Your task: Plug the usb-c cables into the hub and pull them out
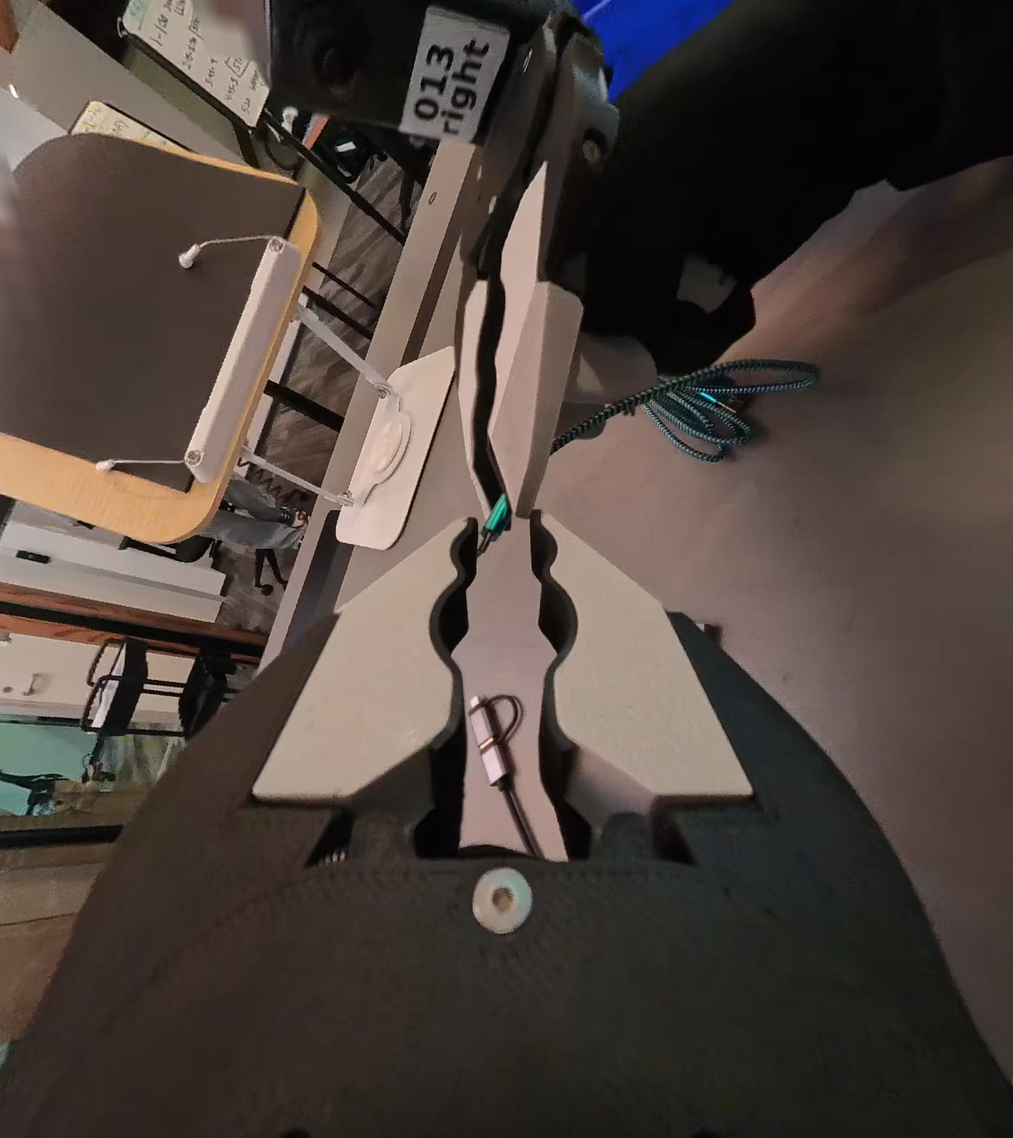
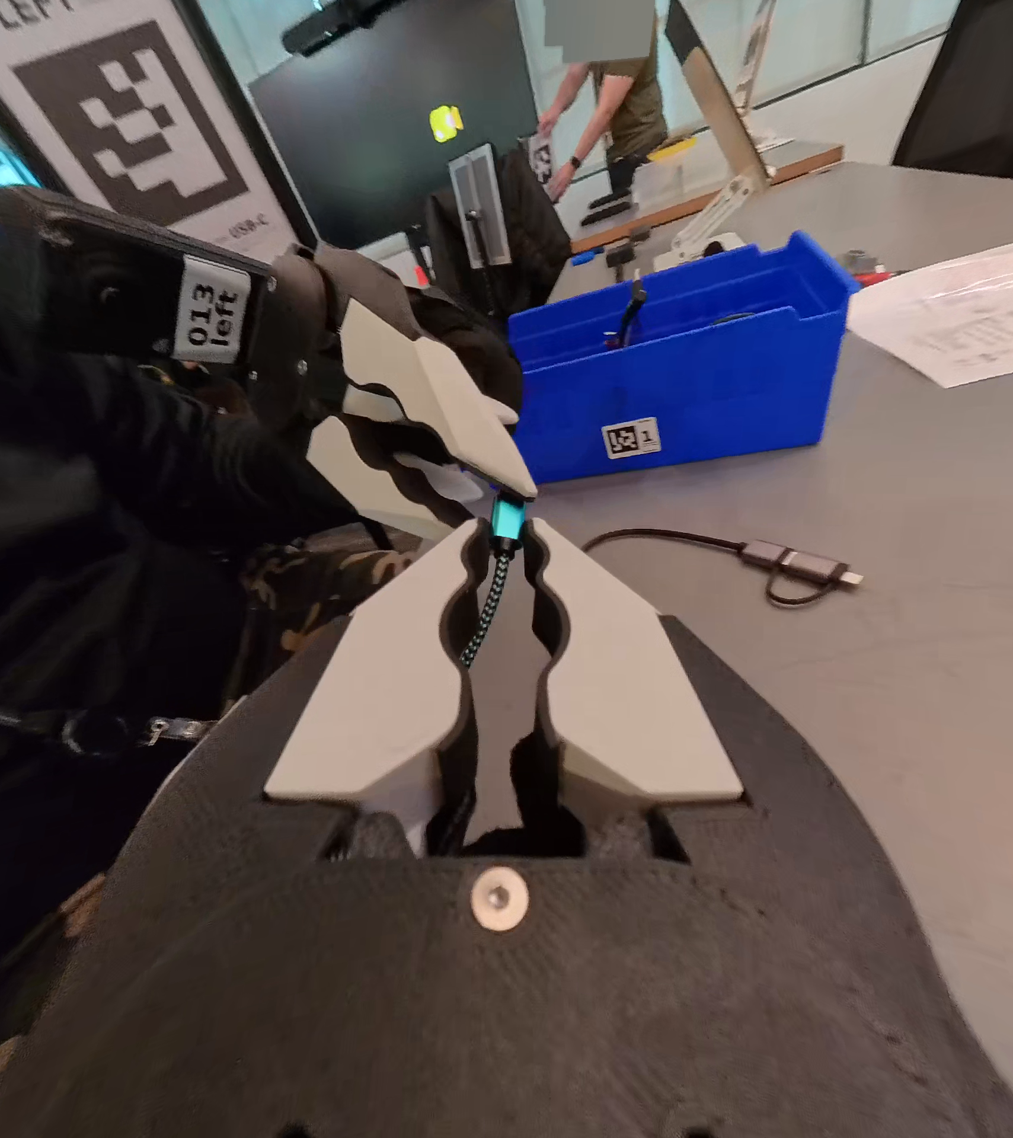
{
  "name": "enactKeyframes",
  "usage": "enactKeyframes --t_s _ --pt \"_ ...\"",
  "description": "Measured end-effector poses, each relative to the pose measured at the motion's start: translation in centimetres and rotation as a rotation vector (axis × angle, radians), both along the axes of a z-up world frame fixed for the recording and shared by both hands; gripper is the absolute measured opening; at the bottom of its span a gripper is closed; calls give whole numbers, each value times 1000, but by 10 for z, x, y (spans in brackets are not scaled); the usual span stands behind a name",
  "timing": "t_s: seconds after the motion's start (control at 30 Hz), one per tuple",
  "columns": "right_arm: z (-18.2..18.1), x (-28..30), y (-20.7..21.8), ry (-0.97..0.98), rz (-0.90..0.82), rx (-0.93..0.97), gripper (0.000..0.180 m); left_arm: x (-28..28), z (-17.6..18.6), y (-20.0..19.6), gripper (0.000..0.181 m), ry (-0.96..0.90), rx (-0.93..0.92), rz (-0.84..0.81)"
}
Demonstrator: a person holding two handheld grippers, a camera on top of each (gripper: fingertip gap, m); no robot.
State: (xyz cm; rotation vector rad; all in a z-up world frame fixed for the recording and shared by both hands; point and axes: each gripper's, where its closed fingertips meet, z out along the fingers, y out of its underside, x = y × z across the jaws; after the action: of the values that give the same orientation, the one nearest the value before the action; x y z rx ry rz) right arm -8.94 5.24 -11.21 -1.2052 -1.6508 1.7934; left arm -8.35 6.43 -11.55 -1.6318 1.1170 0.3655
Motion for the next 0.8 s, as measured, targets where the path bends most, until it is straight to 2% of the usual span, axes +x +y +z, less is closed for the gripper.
enactKeyframes --t_s 0.27,0.5,0.67,0.8 --pt "4 7 -6 -4 78 -84 8 6 2 -3 10 29 14 -14" --pt "16 -3 10 48 -44 -174 8 -8 11 9 5 -48 73 152" --pt "17 -4 12 41 -45 -242 4 -14 17 13 4 -33 116 200" --pt "21 -4 13 60 -49 -274 7 -11 20 13 4 19 132 193"
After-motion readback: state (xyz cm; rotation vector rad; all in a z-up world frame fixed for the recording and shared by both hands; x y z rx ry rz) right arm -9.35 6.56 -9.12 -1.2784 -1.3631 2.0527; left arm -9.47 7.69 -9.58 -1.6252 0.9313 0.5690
